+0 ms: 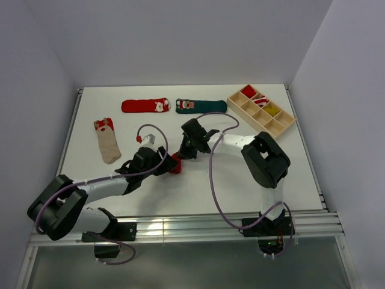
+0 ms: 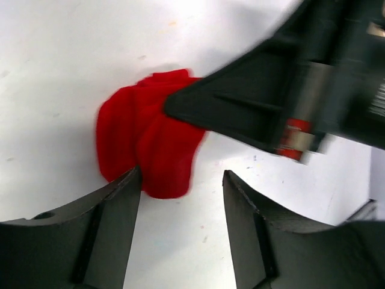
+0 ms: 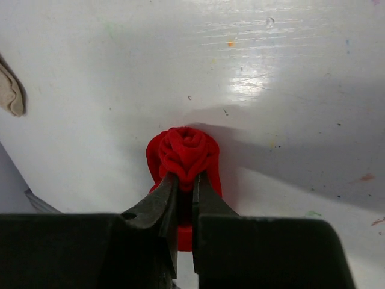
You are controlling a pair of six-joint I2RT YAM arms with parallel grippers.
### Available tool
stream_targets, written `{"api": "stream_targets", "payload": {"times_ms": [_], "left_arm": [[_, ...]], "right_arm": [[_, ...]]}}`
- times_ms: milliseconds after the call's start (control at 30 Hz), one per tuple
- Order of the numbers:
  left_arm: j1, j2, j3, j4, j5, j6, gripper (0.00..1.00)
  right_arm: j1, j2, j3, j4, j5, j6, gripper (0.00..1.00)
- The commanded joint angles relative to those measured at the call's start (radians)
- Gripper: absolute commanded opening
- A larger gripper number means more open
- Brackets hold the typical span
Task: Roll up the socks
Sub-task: Roll the sock at the center of the board.
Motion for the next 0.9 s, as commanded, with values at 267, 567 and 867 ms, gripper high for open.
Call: {"api": "stream_targets", "payload": {"times_ms": [267,567,867], "left_arm": [[-0.384,0.079,0.285,-0.327,-0.708,0.332,0.66],[-0.459,0.272,0.416,-0.425,-0.873,0.358,0.6],[-0.459,0.378,0.449,-0.438,-0.865,0.338,0.55]], "right_arm": [[0.005,-0.016,0.036,-0.107,0.066,0.004,0.0],[0.005,-0.021,0.031,-0.104,0.054,0.004,0.0],[0.005,-0.016,0.026,-0.087,0.031,0.013,0.0]]}}
